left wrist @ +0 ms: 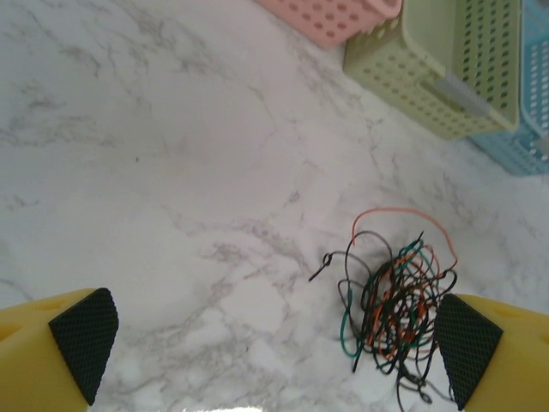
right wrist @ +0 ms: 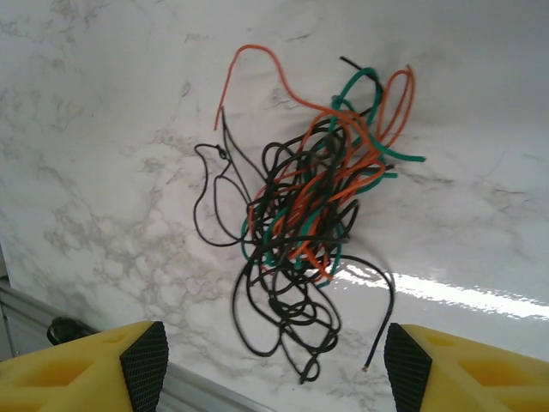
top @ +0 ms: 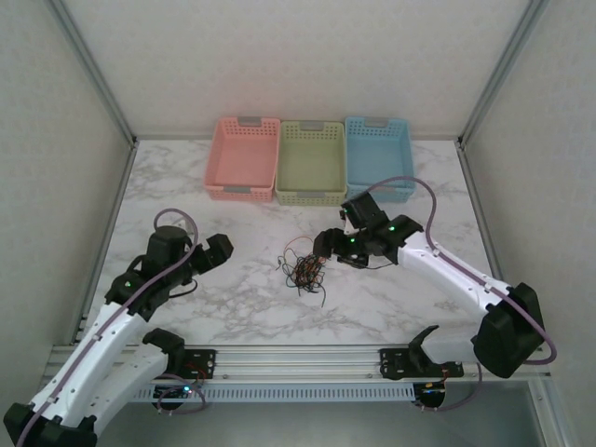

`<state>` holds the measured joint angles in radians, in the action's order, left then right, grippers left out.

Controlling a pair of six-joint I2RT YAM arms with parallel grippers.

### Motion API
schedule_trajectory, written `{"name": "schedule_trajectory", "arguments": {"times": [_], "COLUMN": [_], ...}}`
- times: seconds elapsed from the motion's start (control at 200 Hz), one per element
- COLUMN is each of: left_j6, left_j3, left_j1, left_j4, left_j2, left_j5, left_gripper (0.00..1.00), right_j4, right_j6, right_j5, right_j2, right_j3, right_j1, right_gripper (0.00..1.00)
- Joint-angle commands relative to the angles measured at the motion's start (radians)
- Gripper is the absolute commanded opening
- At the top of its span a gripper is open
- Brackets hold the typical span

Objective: Untangle the cables

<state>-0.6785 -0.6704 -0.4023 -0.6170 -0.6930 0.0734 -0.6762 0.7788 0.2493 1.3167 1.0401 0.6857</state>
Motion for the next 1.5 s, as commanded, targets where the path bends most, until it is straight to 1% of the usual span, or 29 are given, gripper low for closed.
{"name": "schedule_trajectory", "arguments": {"times": [0.0, 0.045, 0.135, 0.155, 0.26, 0.29, 0.33, 0.436, 0.536, 0.701, 0.811, 0.946, 1.001, 1.051, 1.111, 1.176, 1.266, 1.352, 1.422, 1.492], "left_j6": [0.002, 0.007, 0.037, 0.046, 0.091, 0.105, 0.124, 0.144, 0.143, 0.143, 0.145, 0.144, 0.143, 0.143, 0.142, 0.146, 0.129, 0.101, 0.096, 0.114], "left_j3": [-0.061, -0.09, -0.172, -0.19, -0.266, -0.277, -0.283, -0.273, -0.252, -0.242, -0.238, -0.238, -0.235, -0.235, -0.239, -0.246, -0.293, -0.293, -0.278, -0.28], "left_j1": [-0.007, -0.007, -0.007, -0.007, -0.007, -0.007, -0.007, -0.007, -0.007, -0.006, -0.006, -0.007, -0.007, -0.007, -0.007, -0.006, -0.007, -0.007, -0.008, -0.014], "left_j4": [-0.119, -0.15, -0.232, -0.25, -0.33, -0.341, -0.354, -0.371, -0.353, -0.347, -0.342, -0.345, -0.342, -0.342, -0.342, -0.333, -0.284, -0.159, -0.089, -0.076], "left_j2": [0.029, 0.041, 0.07, 0.078, 0.124, 0.14, 0.156, 0.181, 0.185, 0.196, 0.195, 0.194, 0.197, 0.193, 0.185, 0.166, 0.101, 0.056, 0.023, -0.027], "left_j5": [-0.038, -0.045, -0.053, -0.057, -0.109, -0.127, -0.153, -0.228, -0.208, -0.212, -0.201, -0.195, -0.193, -0.195, -0.193, -0.158, -0.031, 0.09, 0.135, 0.152], "left_gripper": [0.97, 0.97, 0.97, 0.97, 0.98, 0.98, 0.98, 0.99, 0.99, 0.99, 0.99, 0.99, 0.99, 0.99, 0.99, 0.99, 0.99, 0.98, 0.97, 0.97], "right_j4": [-0.106, -0.123, -0.167, -0.177, -0.189, -0.185, -0.183, -0.218, -0.226, -0.244, -0.226, -0.227, -0.227, -0.229, -0.227, -0.181, -0.128, -0.103, -0.087, -0.06], "right_j6": [0.036, 0.039, 0.031, 0.031, 0.036, 0.034, 0.027, 0.032, 0.053, 0.053, 0.057, 0.065, 0.068, 0.068, 0.06, 0.016, -0.052, -0.125, -0.171, -0.222], "right_j5": [-0.078, -0.091, -0.139, -0.153, -0.195, -0.195, -0.192, -0.224, -0.248, -0.303, -0.285, -0.291, -0.293, -0.292, -0.29, -0.265, -0.248, -0.209, -0.169, -0.126], "right_j2": [0.03, 0.05, 0.101, 0.111, 0.162, 0.175, 0.198, 0.251, 0.276, 0.296, 0.316, 0.314, 0.305, 0.294, 0.27, 0.23, 0.17, 0.134, 0.098, 0.047], "right_j3": [0.082, 0.107, 0.17, 0.184, 0.219, 0.225, 0.24, 0.278, 0.271, 0.266, 0.264, 0.258, 0.254, 0.251, 0.258, 0.267, 0.273, 0.279, 0.273, 0.252], "right_j1": [0.027, 0.036, 0.056, 0.083, 0.119, 0.126, 0.132, 0.144, 0.15, 0.153, 0.153, 0.159, 0.162, 0.164, 0.173, 0.197, 0.228, 0.234, 0.236, 0.237], "right_gripper": [0.7, 0.67, 0.65, 0.65, 0.65, 0.63, 0.6, 0.6, 0.6, 0.59, 0.46, 0.18, 0.1, 0.0, 0.0, 0.0, 0.0, 0.0, 0.0, 0.0]}}
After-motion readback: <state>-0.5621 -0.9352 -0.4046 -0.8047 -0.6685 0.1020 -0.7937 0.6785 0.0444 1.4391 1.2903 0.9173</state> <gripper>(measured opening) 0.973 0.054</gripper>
